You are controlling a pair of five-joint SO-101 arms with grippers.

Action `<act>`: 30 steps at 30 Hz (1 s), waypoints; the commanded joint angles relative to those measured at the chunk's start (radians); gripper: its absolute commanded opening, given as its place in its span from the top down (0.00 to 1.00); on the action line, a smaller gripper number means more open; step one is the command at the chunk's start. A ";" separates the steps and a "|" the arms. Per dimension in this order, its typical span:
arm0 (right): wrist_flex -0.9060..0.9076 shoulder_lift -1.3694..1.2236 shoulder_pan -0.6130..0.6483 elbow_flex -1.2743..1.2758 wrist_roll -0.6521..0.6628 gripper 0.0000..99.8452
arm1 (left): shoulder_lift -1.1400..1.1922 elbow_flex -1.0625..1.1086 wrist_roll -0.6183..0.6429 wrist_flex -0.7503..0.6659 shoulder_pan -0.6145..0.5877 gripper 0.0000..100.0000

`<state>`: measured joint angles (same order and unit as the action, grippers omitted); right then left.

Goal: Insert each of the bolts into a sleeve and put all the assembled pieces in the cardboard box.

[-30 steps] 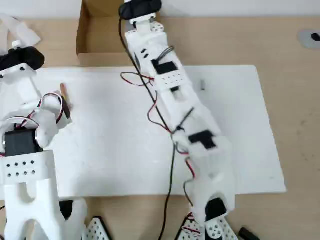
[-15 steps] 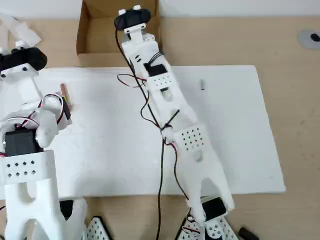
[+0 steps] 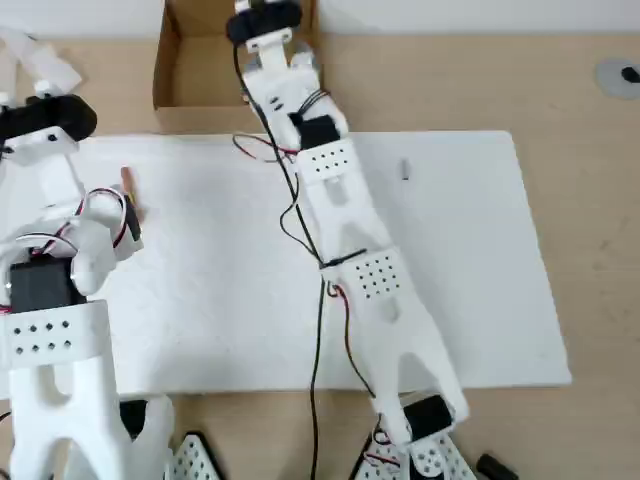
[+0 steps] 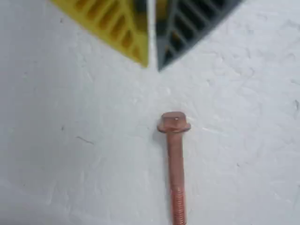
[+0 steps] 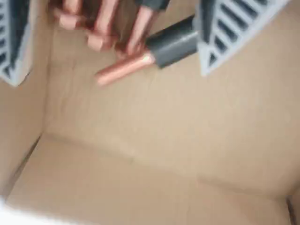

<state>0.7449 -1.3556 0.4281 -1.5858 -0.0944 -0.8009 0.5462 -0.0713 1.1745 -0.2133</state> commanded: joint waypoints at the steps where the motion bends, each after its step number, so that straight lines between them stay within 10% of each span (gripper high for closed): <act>1: 0.109 0.081 -0.013 -0.082 -0.011 0.75 | -0.012 -0.005 -0.012 0.012 -0.015 0.99; 6: 0.379 0.288 0.001 -0.082 -0.011 1.00 | -0.013 -0.006 -0.044 0.051 -0.015 0.99; 17: 1.034 0.713 0.065 -0.082 -0.101 0.99 | -0.542 0.219 -0.107 0.071 0.057 0.99; 30: 1.048 1.144 -0.005 0.331 -0.126 0.99 | -1.013 0.620 -0.106 -0.020 0.051 0.99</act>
<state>1.7714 -0.3828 0.4342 -1.4431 -0.2294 -1.8075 1.1508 -0.1757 1.1730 -0.1734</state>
